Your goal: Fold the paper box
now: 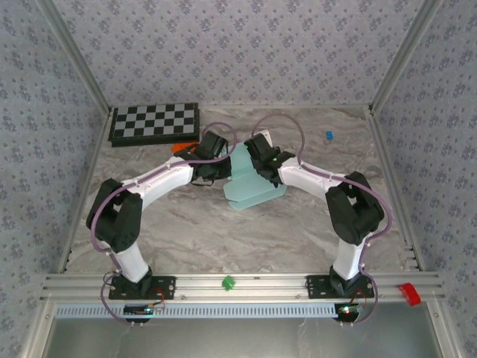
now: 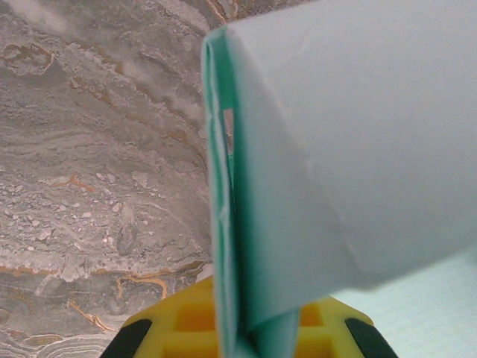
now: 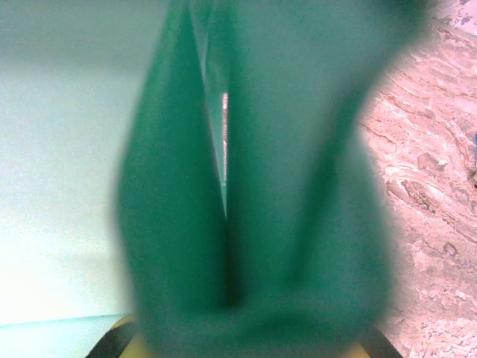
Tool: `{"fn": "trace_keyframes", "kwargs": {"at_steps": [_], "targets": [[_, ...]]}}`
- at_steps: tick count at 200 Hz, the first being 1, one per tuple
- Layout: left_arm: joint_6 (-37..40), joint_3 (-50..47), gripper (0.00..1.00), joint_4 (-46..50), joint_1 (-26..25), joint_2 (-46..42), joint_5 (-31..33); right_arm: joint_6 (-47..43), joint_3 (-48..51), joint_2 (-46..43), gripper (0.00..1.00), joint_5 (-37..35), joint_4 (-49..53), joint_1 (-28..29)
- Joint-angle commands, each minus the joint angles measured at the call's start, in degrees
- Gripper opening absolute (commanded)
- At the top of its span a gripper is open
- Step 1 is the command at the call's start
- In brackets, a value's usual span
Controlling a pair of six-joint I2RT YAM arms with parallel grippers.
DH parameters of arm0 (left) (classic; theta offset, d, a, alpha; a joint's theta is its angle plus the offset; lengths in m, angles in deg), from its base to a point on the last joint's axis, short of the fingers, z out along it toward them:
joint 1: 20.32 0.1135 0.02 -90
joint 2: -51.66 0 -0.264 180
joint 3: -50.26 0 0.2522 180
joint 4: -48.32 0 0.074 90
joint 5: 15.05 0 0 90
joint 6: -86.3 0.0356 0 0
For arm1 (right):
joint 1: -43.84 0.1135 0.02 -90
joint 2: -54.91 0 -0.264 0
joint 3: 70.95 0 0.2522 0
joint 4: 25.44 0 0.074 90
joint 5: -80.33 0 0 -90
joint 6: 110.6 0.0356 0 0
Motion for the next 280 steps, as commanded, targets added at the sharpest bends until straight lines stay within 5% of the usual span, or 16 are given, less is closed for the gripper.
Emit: {"fn": "trace_keyframes", "kwargs": {"at_steps": [1,102,157,231,280], "targets": [[0.2,1.5,0.0,3.6,0.0,-0.4,0.3,-0.6,1.7,-0.7,0.15,-1.8,-1.2,-1.5],[0.5,1.2,0.0,3.7,0.0,-0.5,-0.3,0.2,3.0,-1.8,0.31,3.0,-4.4,-1.6],[0.5,1.0,0.0,4.0,0.0,-0.6,-0.1,2.0,0.5,0.5,0.11,-4.0,0.1,-1.6],[0.4,1.0,0.0,4.1,0.0,-0.7,0.1,4.5,-1.8,2.5,0.08,-7.5,5.4,-2.2],[0.3,1.2,0.0,4.1,0.0,-0.6,0.0,-0.6,0.7,-0.8,0.19,5.0,-0.7,-2.3]]}}
